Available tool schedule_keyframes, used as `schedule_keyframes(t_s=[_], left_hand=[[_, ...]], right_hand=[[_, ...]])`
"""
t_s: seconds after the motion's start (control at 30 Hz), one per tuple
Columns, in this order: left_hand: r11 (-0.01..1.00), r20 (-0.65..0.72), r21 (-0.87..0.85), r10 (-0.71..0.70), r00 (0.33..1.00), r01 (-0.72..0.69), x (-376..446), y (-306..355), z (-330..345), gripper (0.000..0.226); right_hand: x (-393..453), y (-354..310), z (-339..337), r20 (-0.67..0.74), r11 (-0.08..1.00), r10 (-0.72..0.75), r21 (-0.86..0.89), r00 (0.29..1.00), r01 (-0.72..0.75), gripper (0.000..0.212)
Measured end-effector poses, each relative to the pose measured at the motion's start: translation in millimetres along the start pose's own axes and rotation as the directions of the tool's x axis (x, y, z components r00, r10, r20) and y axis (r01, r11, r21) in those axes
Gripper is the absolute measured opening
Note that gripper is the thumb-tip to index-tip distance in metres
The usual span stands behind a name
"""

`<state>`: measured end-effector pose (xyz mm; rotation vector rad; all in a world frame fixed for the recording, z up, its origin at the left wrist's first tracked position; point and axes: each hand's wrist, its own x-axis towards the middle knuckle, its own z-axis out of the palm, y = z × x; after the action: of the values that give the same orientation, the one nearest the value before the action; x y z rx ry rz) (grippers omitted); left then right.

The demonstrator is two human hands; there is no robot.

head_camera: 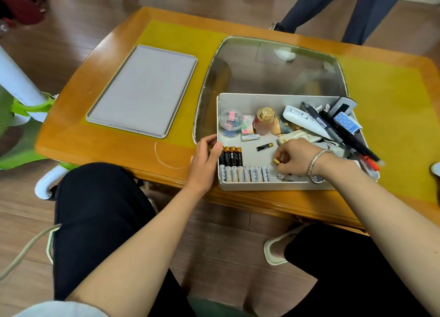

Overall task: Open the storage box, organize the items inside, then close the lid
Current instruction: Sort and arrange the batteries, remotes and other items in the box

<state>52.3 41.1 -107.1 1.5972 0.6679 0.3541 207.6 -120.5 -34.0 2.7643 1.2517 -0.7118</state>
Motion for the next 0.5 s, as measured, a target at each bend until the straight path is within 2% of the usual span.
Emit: schedule_keyframes(t_s=[0.1,0.3,0.4,0.5], left_hand=[[1.000,-0.003,0.001,-0.002,1.000,0.002,0,0,0,0.068],[1.000,-0.009,0.007,0.002,1.000,-0.002,-1,1,0,0.067],[1.000,-0.009,-0.005,-0.003,1.000,0.003,-1,1,0,0.068],[1.000,-0.012,-0.004,0.001,1.000,-0.001,-1,1,0,0.067]], right_hand=[[4,-8,0,-0.134,0.992,-0.023,0.119,0.991,0.039,0.023],[24,-34,11,-0.224,0.951,0.042,0.308,0.974,0.029,0.017],[32,-41,16,-0.229,0.930,0.094,0.367,0.969,-0.003,0.020],[35,-45,19,-0.196,0.931,0.086,0.365,0.977,-0.008,0.024]])
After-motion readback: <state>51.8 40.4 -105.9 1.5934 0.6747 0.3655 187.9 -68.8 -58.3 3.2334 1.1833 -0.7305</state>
